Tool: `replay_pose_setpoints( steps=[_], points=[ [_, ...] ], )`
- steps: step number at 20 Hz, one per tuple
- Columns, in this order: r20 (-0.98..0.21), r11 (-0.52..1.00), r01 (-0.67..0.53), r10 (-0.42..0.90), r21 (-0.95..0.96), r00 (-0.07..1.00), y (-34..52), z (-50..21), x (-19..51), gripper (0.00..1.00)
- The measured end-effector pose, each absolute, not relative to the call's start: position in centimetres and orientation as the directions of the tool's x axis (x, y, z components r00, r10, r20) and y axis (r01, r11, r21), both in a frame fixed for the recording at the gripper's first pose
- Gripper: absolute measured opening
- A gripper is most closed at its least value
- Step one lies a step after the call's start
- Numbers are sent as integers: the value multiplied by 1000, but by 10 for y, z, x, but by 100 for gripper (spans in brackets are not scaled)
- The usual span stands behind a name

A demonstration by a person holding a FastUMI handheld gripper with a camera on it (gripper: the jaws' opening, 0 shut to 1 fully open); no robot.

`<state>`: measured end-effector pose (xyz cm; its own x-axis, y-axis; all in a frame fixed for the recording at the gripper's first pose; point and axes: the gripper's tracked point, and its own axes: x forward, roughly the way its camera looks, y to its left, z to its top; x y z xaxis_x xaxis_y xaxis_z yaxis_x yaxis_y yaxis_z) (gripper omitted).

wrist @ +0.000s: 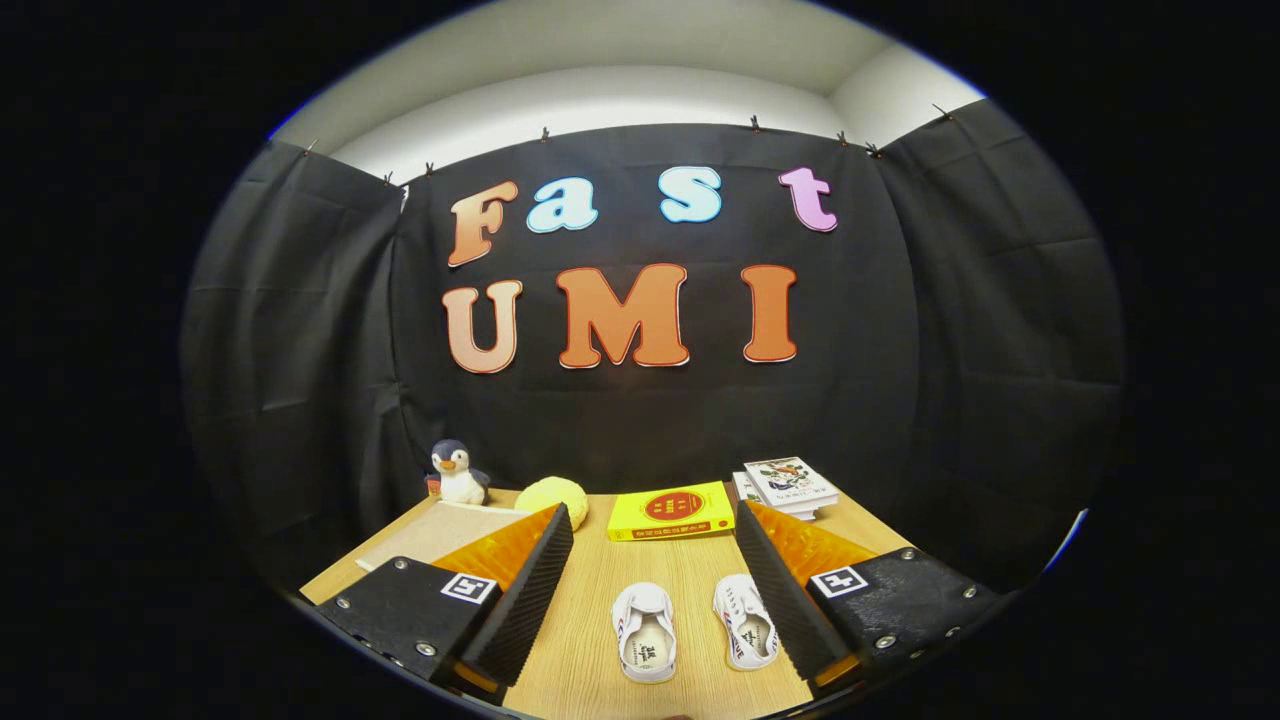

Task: Open the storage box then place both shoes into the box .Put the left shoe in first, then the right shoe, with the right side of both shoes facing outward in a uniform manner.

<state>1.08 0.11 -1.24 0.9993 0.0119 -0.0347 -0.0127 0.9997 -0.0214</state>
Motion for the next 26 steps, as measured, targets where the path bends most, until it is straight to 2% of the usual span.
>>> replay_pose_setpoints(
  steps=[3,7,14,19,26],
  points=[
    [-50,1000,-29,29,-1,998,2,-19,18,98],
    [-126,990,-113,123,88,984,17,-43,36,98],
    [-263,892,-299,395,340,880,58,-92,82,98],
    [-333,716,-379,639,586,693,105,-130,97,98],
    [-367,537,-314,806,783,464,153,-182,110,98]
  ],
)
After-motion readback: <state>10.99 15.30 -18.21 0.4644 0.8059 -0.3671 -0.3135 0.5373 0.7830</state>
